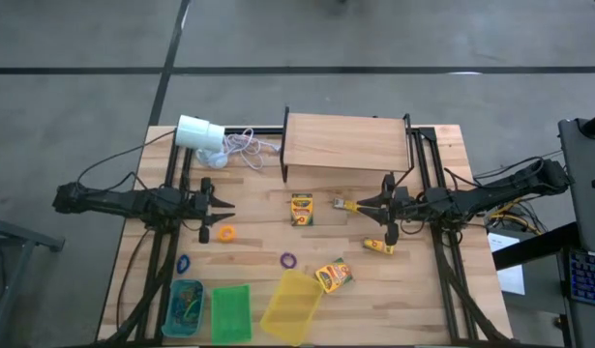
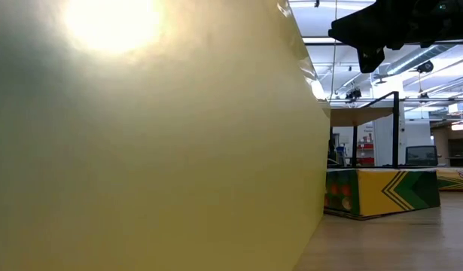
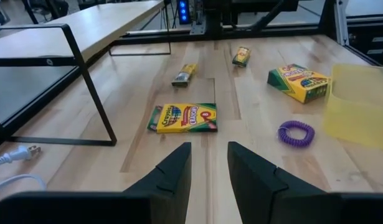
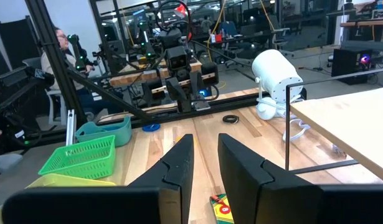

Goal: Pick & Place Office Desk Supplies
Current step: Put the crayon box into the yellow bin

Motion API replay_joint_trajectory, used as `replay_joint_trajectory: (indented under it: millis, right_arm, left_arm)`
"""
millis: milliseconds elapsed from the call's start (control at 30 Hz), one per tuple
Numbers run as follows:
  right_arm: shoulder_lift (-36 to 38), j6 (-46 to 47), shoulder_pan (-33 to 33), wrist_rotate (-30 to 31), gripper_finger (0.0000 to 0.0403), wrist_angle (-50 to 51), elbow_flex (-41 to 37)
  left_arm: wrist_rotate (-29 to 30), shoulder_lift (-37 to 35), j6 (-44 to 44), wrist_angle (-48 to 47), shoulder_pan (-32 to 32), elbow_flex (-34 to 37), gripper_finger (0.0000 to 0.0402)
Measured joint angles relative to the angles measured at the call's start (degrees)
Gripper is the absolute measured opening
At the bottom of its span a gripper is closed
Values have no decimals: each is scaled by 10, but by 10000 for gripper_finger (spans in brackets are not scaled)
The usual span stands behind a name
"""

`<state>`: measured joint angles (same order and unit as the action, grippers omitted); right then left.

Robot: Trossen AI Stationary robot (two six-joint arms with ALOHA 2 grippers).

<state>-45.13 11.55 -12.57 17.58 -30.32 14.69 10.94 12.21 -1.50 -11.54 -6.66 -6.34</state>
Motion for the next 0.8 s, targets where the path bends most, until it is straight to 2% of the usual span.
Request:
replay_joint_trajectory:
  millis: [800]
  right_arm:
    - [0,-25,0,0,86,0,0]
  left_arm:
    - [0,0,2,-96,0,-1,109]
